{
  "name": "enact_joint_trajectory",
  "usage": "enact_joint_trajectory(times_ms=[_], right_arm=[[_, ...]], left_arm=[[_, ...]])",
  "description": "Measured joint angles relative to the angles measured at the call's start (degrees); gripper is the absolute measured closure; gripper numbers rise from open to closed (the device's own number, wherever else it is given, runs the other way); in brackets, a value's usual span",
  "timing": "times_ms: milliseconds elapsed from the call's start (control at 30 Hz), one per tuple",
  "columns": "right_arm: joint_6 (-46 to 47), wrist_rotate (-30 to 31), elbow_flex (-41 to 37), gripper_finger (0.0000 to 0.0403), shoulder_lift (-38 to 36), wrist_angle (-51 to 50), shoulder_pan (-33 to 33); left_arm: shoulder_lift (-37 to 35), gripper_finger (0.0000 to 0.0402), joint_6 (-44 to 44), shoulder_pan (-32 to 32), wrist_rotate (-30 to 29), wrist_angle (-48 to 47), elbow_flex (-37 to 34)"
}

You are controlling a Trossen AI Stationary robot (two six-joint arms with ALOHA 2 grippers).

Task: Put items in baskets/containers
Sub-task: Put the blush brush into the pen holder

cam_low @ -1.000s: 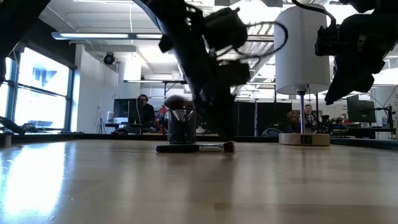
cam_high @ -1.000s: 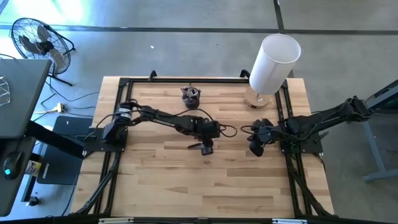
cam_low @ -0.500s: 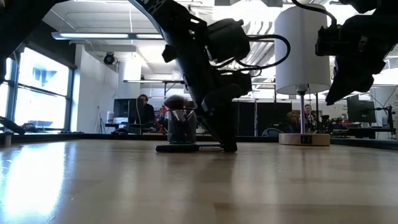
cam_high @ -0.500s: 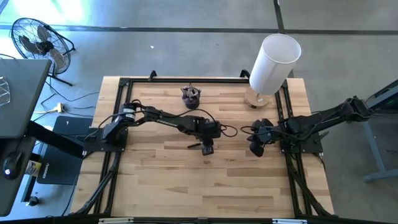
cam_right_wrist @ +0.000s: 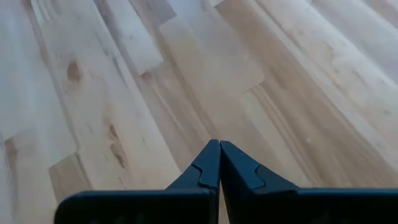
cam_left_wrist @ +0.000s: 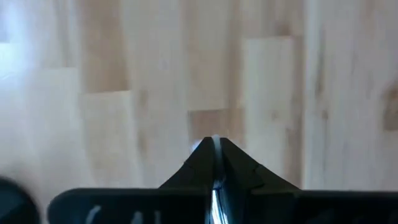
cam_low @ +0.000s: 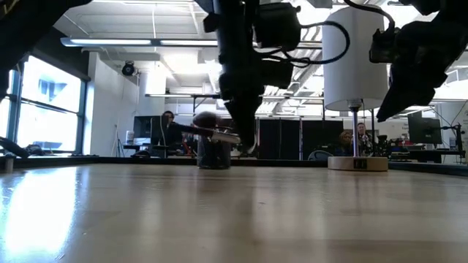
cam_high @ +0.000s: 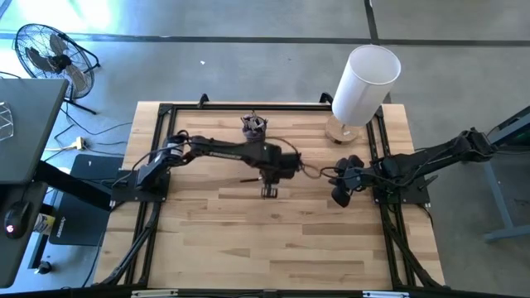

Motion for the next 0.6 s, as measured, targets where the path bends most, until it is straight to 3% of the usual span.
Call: enact_joint_trajectory(times_ms=[200,300,367,433,500,600], right_arm=[[1.9,1.4,0.0,0.0399,0.0,0.0,0.0],[3.6,1.4,0.0,0.0401,0.0,0.5,0.0],[4.4,1.5,0.0,0.0401,0.0,1.1,0.0],[4.5,1.6,0.0,0.0399,0.0,1.5,0.0],[4.6,2.3,0.0,0.0399,0.0,2.5,0.0],[5.7,4.5,0.0,0.0401,0.0,3.3,0.0]], left_arm=[[-2.8,0.0398,0.6,4.9,9.7,7.2,2.7],[-5.1,0.0399,1.4,7.8,10.5,11.4,2.1],[-7.3,0.0399,3.2,10.3,10.5,8.6,-0.1],[-8.8,0.04,3.9,12.9,10.9,16.1,-2.4],[-13.2,0.04,4.6,15.9,12.8,15.6,-7.7],[-19.2,0.04,4.8,20.1,15.9,28.0,-16.7]])
